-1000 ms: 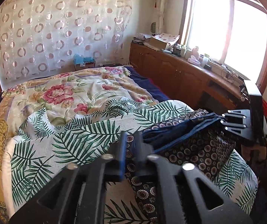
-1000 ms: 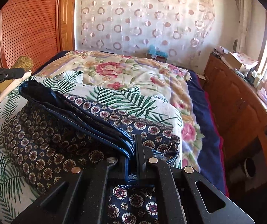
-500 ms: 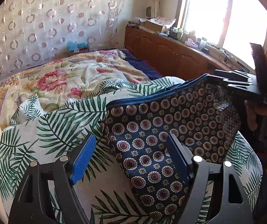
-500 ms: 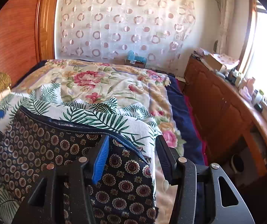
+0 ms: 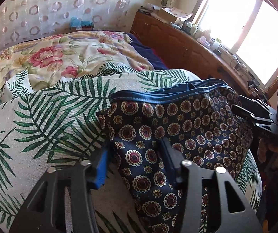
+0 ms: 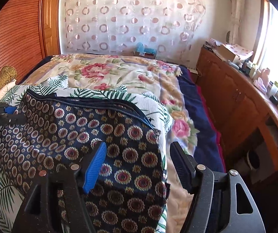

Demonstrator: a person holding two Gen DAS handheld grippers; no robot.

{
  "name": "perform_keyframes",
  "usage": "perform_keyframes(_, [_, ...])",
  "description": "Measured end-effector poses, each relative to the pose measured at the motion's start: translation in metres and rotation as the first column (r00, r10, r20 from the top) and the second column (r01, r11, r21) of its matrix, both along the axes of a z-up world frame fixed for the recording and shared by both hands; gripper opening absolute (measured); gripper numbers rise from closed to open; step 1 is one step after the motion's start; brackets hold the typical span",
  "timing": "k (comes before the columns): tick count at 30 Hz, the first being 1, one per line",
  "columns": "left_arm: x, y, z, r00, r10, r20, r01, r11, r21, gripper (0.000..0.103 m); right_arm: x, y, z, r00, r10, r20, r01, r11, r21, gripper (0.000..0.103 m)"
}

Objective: Fold small clothes
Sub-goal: 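Grasp the folded navy shirt with both grippers at its edges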

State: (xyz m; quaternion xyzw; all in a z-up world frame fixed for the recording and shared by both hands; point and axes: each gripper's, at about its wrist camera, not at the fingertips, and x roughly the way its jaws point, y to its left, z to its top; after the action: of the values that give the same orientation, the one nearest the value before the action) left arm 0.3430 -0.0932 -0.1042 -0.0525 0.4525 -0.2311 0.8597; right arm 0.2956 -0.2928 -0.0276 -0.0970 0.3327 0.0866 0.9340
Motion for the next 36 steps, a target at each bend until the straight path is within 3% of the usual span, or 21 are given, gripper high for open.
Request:
perform_keyframes(1, [0.001, 0.000, 0.001, 1.000, 0.003, -0.001, -0.003, 1.000, -0.006, 0.043, -0.001, -0.002, 0.002, 1.000, -0.001, -0.001, 0.001, 1.000, 0.002, 0.070])
perform_keyframes(3, [0.002, 0.000, 0.000, 1.000, 0.002, -0.004, -0.002, 1.000, -0.019, 0.023, -0.004, -0.005, 0.006, 1.000, -0.005, -0.005, 0.005, 1.000, 0.009, 0.070])
perform_keyframes(4, [0.002, -0.001, 0.000, 1.000, -0.003, -0.009, 0.003, 1.000, -0.026, 0.007, -0.006, -0.005, 0.008, 1.000, -0.011, -0.003, 0.011, 1.000, 0.012, 0.070])
perform_keyframes(11, [-0.024, 0.019, 0.033, 0.995, 0.013, 0.096, -0.010, 0.999, -0.033, 0.005, -0.025, -0.017, 0.016, 1.000, -0.012, -0.009, 0.013, 0.998, 0.069, 0.071])
perform_keyframes(16, [-0.040, 0.046, 0.052, 0.985, 0.060, 0.164, -0.063, 0.998, 0.012, 0.005, -0.024, -0.009, 0.018, 1.000, 0.018, -0.015, -0.017, 0.995, 0.100, 0.074])
perform_keyframes(25, [-0.038, 0.066, 0.028, 0.987, 0.077, 0.144, -0.088, 0.993, 0.075, 0.005, 0.003, 0.018, 0.006, 0.994, 0.090, -0.059, -0.084, 0.992, 0.099, 0.074])
perform_keyframes(36, [-0.023, 0.060, 0.001, 0.993, 0.071, 0.098, -0.080, 0.993, 0.089, 0.005, 0.043, 0.003, -0.005, 0.991, 0.060, -0.121, -0.046, 0.992, 0.120, 0.075])
